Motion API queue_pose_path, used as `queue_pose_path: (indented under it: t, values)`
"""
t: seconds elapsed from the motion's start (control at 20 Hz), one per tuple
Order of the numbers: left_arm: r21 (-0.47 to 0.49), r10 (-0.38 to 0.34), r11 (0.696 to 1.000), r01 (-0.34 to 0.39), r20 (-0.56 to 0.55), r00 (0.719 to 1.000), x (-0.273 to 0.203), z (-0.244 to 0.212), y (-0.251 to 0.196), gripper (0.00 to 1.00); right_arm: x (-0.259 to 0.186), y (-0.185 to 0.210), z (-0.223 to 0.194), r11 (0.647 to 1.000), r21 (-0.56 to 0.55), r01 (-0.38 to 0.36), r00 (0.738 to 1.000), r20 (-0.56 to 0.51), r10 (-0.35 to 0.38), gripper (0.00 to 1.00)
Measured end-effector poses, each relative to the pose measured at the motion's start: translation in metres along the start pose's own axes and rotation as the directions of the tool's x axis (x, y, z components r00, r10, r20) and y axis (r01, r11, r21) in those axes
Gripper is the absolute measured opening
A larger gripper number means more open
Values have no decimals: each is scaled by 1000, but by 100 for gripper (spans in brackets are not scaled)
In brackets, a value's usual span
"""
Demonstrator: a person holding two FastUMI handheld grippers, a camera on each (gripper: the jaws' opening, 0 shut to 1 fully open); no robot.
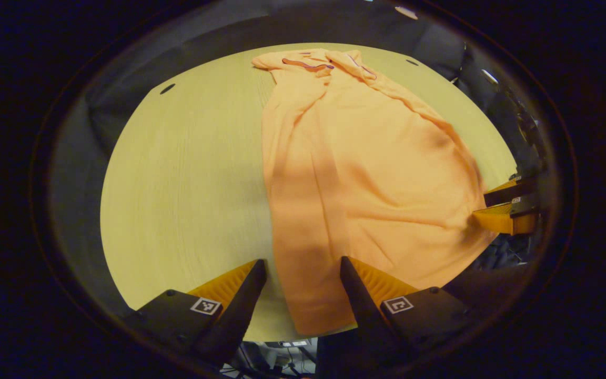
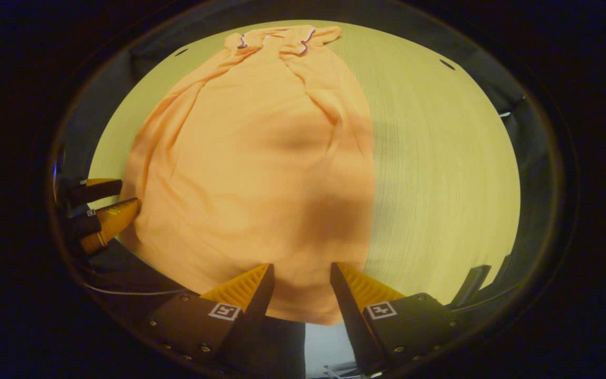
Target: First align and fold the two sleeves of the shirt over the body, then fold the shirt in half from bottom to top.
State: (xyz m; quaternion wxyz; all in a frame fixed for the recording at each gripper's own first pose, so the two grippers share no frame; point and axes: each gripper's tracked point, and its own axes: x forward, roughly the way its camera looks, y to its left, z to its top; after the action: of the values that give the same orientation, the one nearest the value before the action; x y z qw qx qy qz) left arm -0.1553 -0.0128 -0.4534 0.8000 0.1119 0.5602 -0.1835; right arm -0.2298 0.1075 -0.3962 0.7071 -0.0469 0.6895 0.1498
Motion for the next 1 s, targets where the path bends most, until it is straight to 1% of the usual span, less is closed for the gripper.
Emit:
queue_pose_path:
  t: [0.05,0.1,0.15,0.25,0.3,0.35,0.4,0.45,0.5,0.55,0.6,0.65,0.7,0.75,0.8,0.85,0.9,0.95,1.0]
  values:
    - [7,-3,1000,4,-8,1000,0,-1,-1,94,0,1,1,1000,4,15,1000,-21,-15,78]
    - [16,-4,1000,4,-18,1000,1,0,-2,92,0,0,1,1000,13,26,999,-46,-25,78]
    - [17,-4,1000,4,-25,1000,1,2,-1,92,-1,1,0,999,22,27,998,-64,-25,80]
    - [15,-6,1000,6,-32,999,2,1,-2,92,-2,1,1,999,44,25,997,-74,-21,80]
    - [19,-10,1000,11,-31,999,1,3,-2,95,-2,2,2,998,51,26,997,-73,-22,81]
    - [24,-13,1000,14,-37,999,3,3,-4,92,-1,2,1,999,46,25,997,-71,-22,81]
    - [38,-19,999,20,-37,999,2,4,-6,91,-1,2,1,999,45,26,998,-65,-23,80]
    - [52,-24,998,25,-29,999,3,7,-10,84,-1,2,1,999,41,25,998,-67,-22,79]
    - [64,-28,997,30,-22,999,3,9,-12,76,-1,0,2,999,41,25,997,-69,-22,80]
    - [68,-30,997,31,-16,999,5,13,-13,56,-1,-2,5,998,60,25,998,-58,-22,70]
    - [61,-35,998,35,-5,999,5,17,-13,40,-1,-3,6,996,89,20,998,-54,-16,51]
    - [47,-37,998,37,-2,999,4,20,-12,25,-1,-3,7,993,114,10,999,-49,-4,27]
    - [40,-38,998,38,3,999,5,19,-13,15,0,-3,7,991,132,-1,999,-48,7,18]
    - [35,-38,999,38,5,999,5,19,-12,10,0,-3,7,991,131,-8,999,-44,14,10]
    - [44,-38,998,38,14,999,5,22,-13,7,1,-5,12,990,138,-9,999,-31,13,10]
    - [51,-31,998,31,7,999,6,22,-14,6,0,-4,9,991,133,-9,1000,-23,12,2]
    - [53,-37,998,36,21,999,7,24,-14,6,-4,-3,9,992,124,-6,1000,-17,8,3]
    - [50,-38,998,37,25,999,6,25,-14,6,-3,-2,9,993,121,-13,1000,-5,14,7]
    - [44,-33,999,32,35,999,4,29,-11,6,-4,0,14,991,129,-20,1000,14,19,3]
